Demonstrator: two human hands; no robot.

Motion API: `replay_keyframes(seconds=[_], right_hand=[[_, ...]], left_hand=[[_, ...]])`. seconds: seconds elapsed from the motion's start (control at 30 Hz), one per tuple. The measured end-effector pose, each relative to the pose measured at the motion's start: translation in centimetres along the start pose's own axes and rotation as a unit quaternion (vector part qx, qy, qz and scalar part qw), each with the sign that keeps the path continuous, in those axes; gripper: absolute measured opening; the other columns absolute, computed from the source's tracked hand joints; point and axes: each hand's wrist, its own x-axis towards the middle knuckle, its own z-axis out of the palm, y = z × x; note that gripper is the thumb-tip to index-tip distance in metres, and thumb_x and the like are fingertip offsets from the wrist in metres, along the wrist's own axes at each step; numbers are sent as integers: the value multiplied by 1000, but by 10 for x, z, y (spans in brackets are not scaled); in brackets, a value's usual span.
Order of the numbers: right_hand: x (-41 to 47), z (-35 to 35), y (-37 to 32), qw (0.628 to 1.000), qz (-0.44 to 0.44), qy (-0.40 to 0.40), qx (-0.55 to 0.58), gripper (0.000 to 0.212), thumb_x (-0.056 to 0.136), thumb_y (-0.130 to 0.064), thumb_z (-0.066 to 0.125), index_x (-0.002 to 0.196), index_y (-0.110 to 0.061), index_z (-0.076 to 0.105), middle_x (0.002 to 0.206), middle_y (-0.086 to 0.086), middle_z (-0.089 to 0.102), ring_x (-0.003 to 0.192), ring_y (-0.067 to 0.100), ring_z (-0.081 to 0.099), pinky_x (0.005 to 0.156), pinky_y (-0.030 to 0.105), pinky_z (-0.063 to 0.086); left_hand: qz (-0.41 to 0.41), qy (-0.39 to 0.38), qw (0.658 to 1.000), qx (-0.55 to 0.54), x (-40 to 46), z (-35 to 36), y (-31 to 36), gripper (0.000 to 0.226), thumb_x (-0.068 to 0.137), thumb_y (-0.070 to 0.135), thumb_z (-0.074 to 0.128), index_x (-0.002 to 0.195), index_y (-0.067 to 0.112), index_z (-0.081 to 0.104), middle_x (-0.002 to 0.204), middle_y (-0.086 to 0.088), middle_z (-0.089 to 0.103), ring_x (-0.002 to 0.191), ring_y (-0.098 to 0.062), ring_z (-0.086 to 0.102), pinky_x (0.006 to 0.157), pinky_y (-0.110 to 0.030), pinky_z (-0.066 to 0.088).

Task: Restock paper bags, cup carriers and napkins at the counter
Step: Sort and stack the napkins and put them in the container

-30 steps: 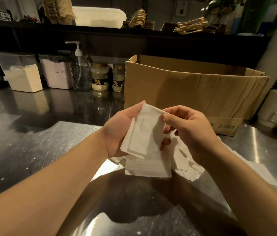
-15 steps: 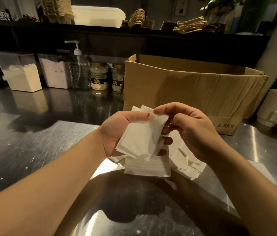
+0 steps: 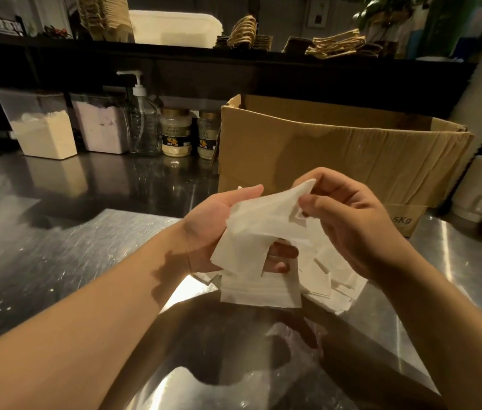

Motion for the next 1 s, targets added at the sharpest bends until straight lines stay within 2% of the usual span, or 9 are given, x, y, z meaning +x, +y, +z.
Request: replay_keyframes(seconds=[0.07, 0.13, 0.3, 0.53, 0.67, 0.77, 0.87, 0.93, 1.0], right_hand=[[-1, 0, -2, 999, 26, -33, -33, 17, 98, -4, 57, 98, -14, 71, 95, 0, 73, 94, 17, 70, 77, 25, 58], [-1, 1, -1, 994, 52, -49, -85, 16, 95, -11, 61, 102, -20, 73, 97, -7, 73, 96, 14, 70, 77, 24, 58], [1, 5, 4, 981, 81, -25, -174, 17, 91, -20, 67, 106, -28, 67, 95, -13, 70, 89, 9, 70, 69, 22, 59], [-1, 10, 4, 985, 69, 22, -158, 16, 91, -21, 67, 102, -33, 67, 94, -14, 68, 90, 9, 69, 66, 26, 61], [-2, 14, 6, 984, 76, 18, -159, 18, 93, -19, 66, 106, -32, 65, 99, -13, 65, 94, 14, 68, 68, 28, 63], [-2, 13, 9, 968, 12, 28, -249, 27, 98, -16, 62, 101, -43, 59, 107, -22, 57, 106, 8, 59, 81, 24, 59], [-2, 8, 10, 939, -58, -16, -337, 30, 84, -29, 62, 104, -50, 55, 113, -30, 48, 119, 7, 45, 104, 31, 45], [-4, 4, 14, 924, -83, -41, -371, 38, 80, -34, 68, 110, -52, 53, 121, -27, 43, 125, 10, 37, 109, 37, 42], [-5, 5, 17, 905, -99, -47, -412, 41, 81, -39, 77, 113, -53, 56, 130, -22, 40, 128, 12, 32, 108, 35, 40]], left_hand=[[-15, 6, 999, 51, 2, -1, -1, 50, 89, 54, 49, 118, 18, 68, 99, -5, 73, 87, -22, 73, 76, -35, 62], [-24, 21, 997, 75, 2, 0, -3, 52, 88, 59, 48, 122, 23, 64, 100, -6, 73, 91, -25, 71, 88, -41, 57], [-30, 14, 998, 62, 0, 5, -6, 53, 95, 62, 41, 123, 24, 64, 104, -8, 74, 94, -28, 73, 87, -42, 59], [-35, -46, 996, 69, -1, 4, -7, 74, 81, 77, 43, 130, 25, 59, 112, -9, 74, 105, -32, 72, 93, -47, 58], [-33, -17, 996, 80, -4, 7, -9, 49, 76, 52, 59, 115, 23, 64, 90, -6, 75, 83, -24, 73, 82, -41, 59], [-41, -4, 996, 80, -3, 6, -9, 47, 76, 43, 62, 117, 21, 64, 91, -7, 74, 84, -24, 70, 87, -41, 55], [-35, 13, 998, 48, 1, 3, -8, 57, 76, 43, 62, 128, 20, 61, 101, -10, 70, 92, -28, 67, 91, -47, 53], [-27, 7, 999, 32, 2, 3, -8, 61, 79, 44, 59, 134, 19, 60, 106, -10, 69, 94, -28, 67, 90, -49, 55], [-19, -7, 999, 25, 2, 5, -9, 55, 81, 47, 55, 128, 20, 63, 104, -9, 71, 92, -27, 69, 83, -46, 58]])
